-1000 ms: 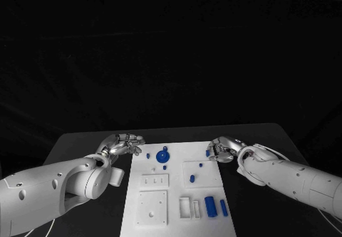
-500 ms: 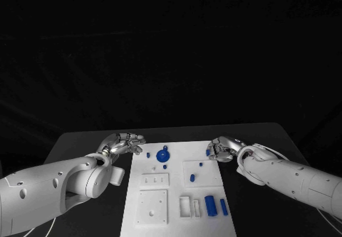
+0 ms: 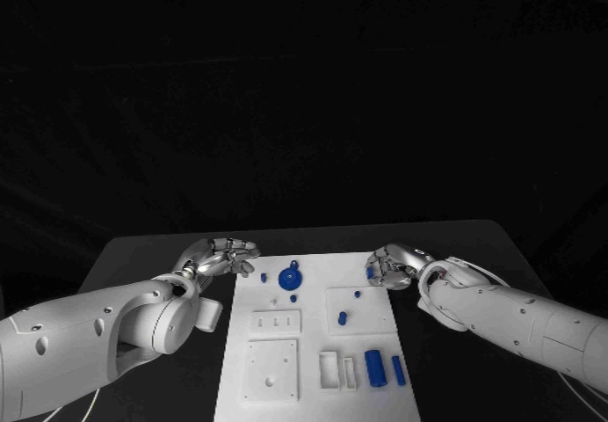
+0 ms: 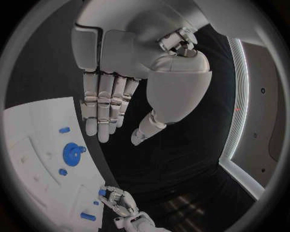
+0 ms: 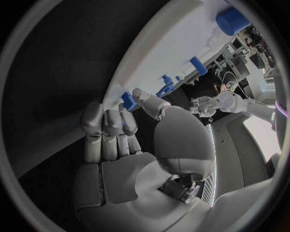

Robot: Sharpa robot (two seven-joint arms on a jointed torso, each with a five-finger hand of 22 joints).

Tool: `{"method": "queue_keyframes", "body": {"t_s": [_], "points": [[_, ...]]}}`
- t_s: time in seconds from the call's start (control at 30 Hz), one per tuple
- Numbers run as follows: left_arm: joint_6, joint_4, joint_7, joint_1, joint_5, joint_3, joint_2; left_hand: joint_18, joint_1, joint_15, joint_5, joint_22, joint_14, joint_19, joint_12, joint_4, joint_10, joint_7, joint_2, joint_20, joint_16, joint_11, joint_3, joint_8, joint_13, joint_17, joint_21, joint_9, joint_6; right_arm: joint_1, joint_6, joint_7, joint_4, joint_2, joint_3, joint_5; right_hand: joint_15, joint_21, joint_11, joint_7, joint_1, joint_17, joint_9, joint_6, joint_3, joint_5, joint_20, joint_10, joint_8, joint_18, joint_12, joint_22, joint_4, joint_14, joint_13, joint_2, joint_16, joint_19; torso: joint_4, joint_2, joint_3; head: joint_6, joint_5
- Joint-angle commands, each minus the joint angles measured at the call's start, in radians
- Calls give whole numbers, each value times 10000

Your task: Assemble the parts on the task board

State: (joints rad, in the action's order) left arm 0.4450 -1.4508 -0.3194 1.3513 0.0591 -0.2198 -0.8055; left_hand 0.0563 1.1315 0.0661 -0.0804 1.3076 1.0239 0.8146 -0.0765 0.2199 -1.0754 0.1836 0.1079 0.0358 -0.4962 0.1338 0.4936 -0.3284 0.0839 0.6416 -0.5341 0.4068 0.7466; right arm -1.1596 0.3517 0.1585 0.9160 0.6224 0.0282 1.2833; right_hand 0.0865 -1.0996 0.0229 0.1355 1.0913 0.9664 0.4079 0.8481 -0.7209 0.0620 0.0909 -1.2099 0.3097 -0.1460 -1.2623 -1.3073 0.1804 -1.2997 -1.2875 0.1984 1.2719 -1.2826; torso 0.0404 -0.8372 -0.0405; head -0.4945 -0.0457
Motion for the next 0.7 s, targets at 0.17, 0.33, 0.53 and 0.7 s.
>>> {"method": "queue_keyframes", "body": {"t_s": [0.17, 0.33, 0.53, 0.7], "points": [[-164, -40, -62, 7, 18, 11, -3, 122, -128, -10, 50, 145, 16, -38, 47, 34, 5, -18, -7, -11, 50, 33, 7, -10, -14, 14, -45, -7, 12, 15, 0, 54, -27, -50, 6, -14, 22, 2, -23, -23, -26, 11, -8, 59, -48, -44, -9, -57, 24, -1158, -30, -166, 38, -26, -2, -50, -61, 14, 5, 0, 0, -4, 13], [-165, -49, -62, 8, 18, 13, -14, 121, -131, -10, 50, 145, 16, -38, 49, 34, 6, -18, -6, -12, 51, 33, 8, -10, -15, 15, -46, -7, 11, 28, 30, 39, -29, -32, 7, -14, 27, 1, -28, -29, -9, 20, -2, 105, -88, -41, -3, -50, 46, -1158, -24, -165, 46, -24, 1, -112, -63, 16, -12, 4, -6, -21, 40], [-158, -58, -66, 8, 19, 19, -23, 121, -137, -9, 51, 144, 16, -38, 50, 33, 6, -17, -8, -13, 51, 33, 9, -9, -16, 15, -46, -8, 10, 33, 116, 72, 1, -37, 7, -104, 25, -15, -25, -28, -4, 46, 68, 481, -174, -46, 7, -91, 234, -1158, -58, -168, 64, -28, -28, -233, -64, 17, -23, 1, -10, -30, 38], [-160, -60, -64, 8, 20, 20, -18, 120, -145, -9, 51, 144, 17, -38, 51, 29, 6, -16, -13, -13, 51, 34, 10, -9, -16, 16, -47, -8, 10, 33, 132, 17, 1, -38, 7, -107, 120, -35, -132, -151, -30, 72, 180, 1030, -289, -56, 1, -129, 488, -1158, -78, -172, 103, -26, -45, -357, -77, 30, -11, 7, -13, -43, 32]]}}
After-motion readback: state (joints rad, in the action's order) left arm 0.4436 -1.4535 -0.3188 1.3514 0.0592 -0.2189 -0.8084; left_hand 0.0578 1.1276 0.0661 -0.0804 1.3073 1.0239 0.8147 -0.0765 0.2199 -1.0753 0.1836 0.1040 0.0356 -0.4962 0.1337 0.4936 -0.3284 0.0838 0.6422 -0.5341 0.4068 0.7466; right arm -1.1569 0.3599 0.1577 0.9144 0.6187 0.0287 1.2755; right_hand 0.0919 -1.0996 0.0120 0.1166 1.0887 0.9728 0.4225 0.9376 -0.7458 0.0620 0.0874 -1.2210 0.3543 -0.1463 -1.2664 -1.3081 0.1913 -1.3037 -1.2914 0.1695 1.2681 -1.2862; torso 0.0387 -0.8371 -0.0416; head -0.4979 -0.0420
